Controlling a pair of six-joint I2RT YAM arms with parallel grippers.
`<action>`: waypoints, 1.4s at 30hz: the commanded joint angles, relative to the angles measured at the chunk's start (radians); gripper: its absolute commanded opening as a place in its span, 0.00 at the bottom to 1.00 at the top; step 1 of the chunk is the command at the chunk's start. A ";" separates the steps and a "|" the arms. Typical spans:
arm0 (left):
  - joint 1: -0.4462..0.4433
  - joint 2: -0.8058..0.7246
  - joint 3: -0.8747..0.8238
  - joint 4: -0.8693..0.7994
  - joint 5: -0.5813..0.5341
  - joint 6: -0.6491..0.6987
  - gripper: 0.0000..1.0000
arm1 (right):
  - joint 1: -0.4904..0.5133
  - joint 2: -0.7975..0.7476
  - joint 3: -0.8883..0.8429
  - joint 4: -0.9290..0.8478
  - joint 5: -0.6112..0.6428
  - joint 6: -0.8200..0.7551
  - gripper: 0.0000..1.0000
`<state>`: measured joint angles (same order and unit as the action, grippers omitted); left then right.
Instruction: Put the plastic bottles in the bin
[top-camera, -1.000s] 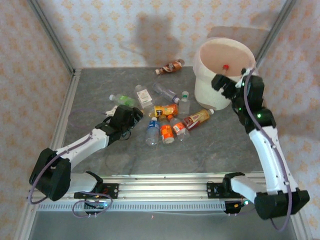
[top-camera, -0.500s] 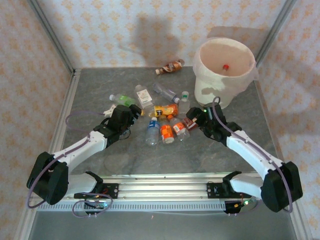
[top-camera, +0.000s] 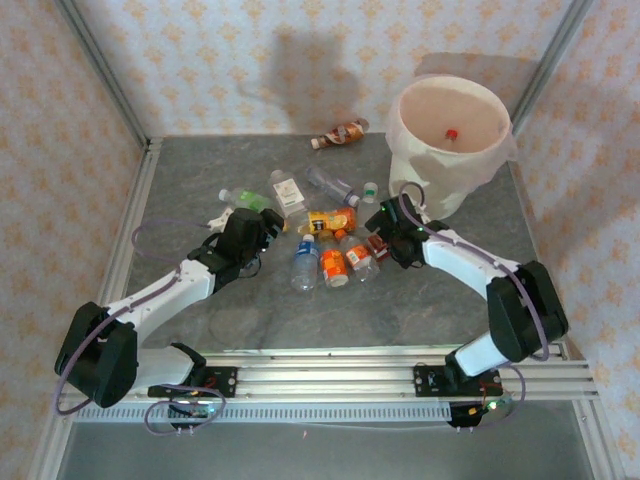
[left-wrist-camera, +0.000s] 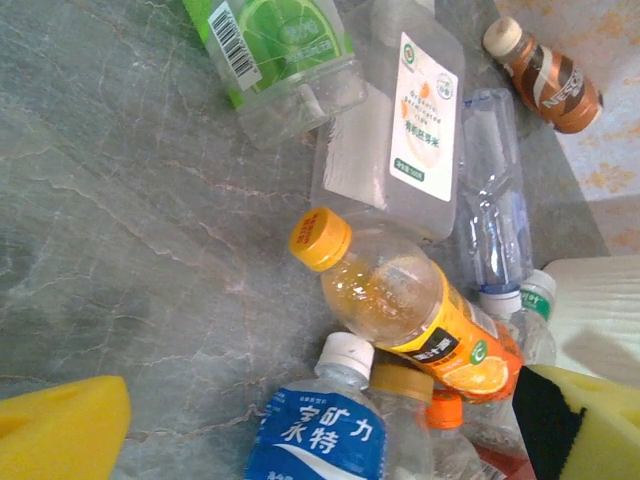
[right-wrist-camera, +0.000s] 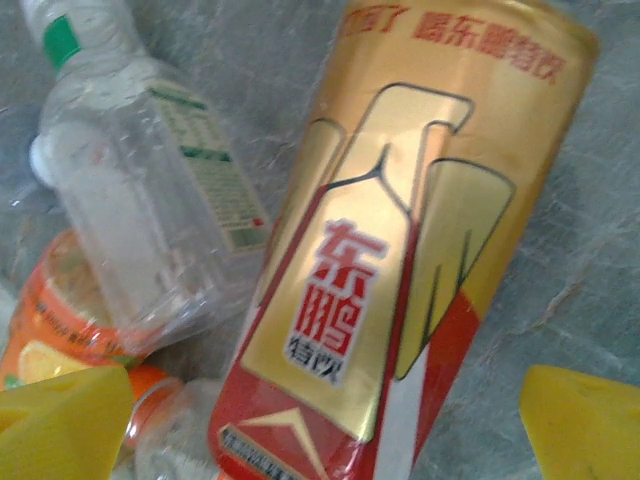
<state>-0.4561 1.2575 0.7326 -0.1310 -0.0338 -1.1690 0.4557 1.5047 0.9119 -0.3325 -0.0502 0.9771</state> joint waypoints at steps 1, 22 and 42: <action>0.005 0.001 0.054 -0.091 0.009 0.074 1.00 | 0.005 0.041 -0.021 -0.030 0.075 0.036 0.99; 0.007 0.111 0.151 -0.187 0.116 0.207 1.00 | -0.019 -0.094 -0.138 -0.171 0.067 -0.190 0.92; 0.007 0.134 0.124 -0.157 0.134 0.175 1.00 | -0.024 0.079 -0.039 -0.153 0.091 -0.428 0.71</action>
<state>-0.4553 1.4094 0.8665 -0.3027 0.1234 -0.9791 0.4366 1.6119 0.8864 -0.4908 0.0093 0.5735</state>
